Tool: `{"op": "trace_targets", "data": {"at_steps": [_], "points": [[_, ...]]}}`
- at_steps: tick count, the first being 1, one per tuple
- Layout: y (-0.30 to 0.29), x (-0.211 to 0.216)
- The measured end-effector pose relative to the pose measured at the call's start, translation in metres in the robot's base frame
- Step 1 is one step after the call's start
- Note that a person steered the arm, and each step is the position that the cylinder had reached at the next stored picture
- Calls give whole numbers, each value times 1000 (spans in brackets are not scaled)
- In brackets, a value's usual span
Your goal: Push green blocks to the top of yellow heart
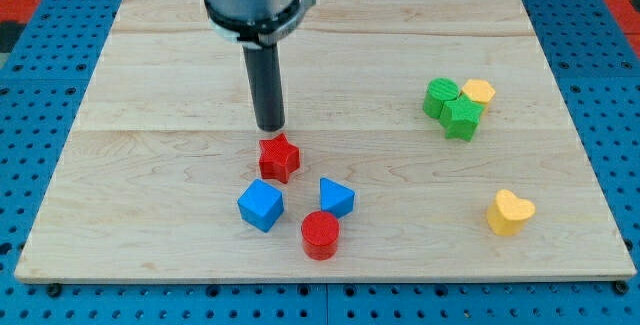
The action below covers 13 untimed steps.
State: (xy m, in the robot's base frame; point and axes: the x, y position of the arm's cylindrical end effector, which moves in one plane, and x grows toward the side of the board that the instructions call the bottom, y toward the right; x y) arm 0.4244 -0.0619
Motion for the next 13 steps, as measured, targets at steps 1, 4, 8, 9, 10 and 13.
{"op": "trace_targets", "data": {"at_steps": [1,4,8,9,10,13], "points": [[18,24],[130,48],[183,-51],[177,-51],[176,-52],[176,-46]]}}
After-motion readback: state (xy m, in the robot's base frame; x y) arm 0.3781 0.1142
